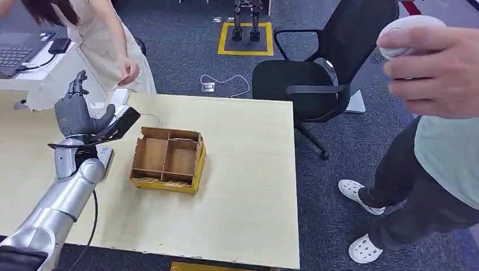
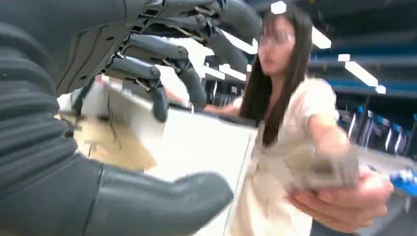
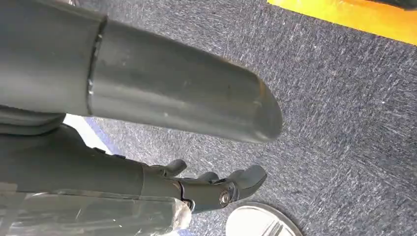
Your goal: Pass the card to the sensor for recognition and then transmit it.
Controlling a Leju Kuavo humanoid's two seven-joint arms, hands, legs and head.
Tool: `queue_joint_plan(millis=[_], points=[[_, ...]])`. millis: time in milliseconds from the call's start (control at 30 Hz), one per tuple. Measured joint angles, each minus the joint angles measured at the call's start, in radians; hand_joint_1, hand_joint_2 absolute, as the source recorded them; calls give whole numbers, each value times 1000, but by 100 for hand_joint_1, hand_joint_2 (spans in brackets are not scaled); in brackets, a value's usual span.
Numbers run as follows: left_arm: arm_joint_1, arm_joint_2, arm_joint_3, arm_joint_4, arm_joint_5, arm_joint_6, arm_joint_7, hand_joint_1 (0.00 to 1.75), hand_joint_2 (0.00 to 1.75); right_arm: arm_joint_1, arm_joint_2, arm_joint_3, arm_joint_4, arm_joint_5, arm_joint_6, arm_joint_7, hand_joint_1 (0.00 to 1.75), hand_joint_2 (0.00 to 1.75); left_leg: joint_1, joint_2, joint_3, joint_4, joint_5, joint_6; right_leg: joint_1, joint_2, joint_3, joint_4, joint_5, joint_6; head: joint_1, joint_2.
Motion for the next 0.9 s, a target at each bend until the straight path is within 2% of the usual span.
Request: queue_joint_plan(millis=[33,67,133,167,233,333,433,500,567,600,700,900], points=[[1,-2,0,0,31,-20,-12,0,0,0,0,0,0,0,0,0,0,0,0,0,0,0,0,0,0,0,0,0,0,0,0,0],[2,-5,0,0,62,-35,-22,0,0,0,0,1,0,0,0,0,0,0,0,0,0,0,0,0,0,0,0,0,0,0,0,0],[8,-8,0,-3,72,-21,-23,0,0,0,0,1,0,0,0,2,0,0,0,0,0,0,0,0,0,0,0,0,0,0,0,0],[10,-11,0,-6,77,-15,-22,0,175,0,0,1,0,0,0,2,0,0,0,0,0,0,0,0,0,0,0,0,0,0,0,0],[17,-14,0,-18,92,-40,-22,0,175,0,0,1,0,0,0,2,0,0,0,0,0,0,0,0,0,0,0,0,0,0,0,0],[21,3,-1,-44,142,-190,-31,0,175,1,0,1,2,2,0,2,0,0,0,0,0,0,0,0,0,0,0,0,0,0,0,0],[21,32,-2,-76,188,-296,-49,0,175,5,0,1,3,6,0,2,0,0,0,1,0,0,0,0,0,1,-1,0,0,0,0,0],[21,67,-16,-107,216,-432,-55,0,175,5,0,1,5,10,0,2,0,0,0,1,0,0,0,0,0,1,-1,0,0,0,0,0],[21,121,-44,-154,238,-577,-55,0,175,5,0,1,11,11,0,-3,0,0,1,2,0,0,0,0,0,2,-1,0,0,0,0,0],[21,151,-54,-177,246,-617,-55,0,175,6,0,1,13,12,0,-5,0,0,1,3,0,0,0,0,0,3,-2,0,0,0,0,0],[20,225,-79,-248,230,-659,-67,0,175,9,0,1,19,17,0,-6,0,0,1,3,0,0,0,0,0,3,-2,0,0,0,0,0],[22,384,-135,-370,179,-679,-107,0,175,10,0,1,22,16,0,-11,0,0,0,3,-1,0,0,-1,0,3,-2,0,0,0,0,0]])
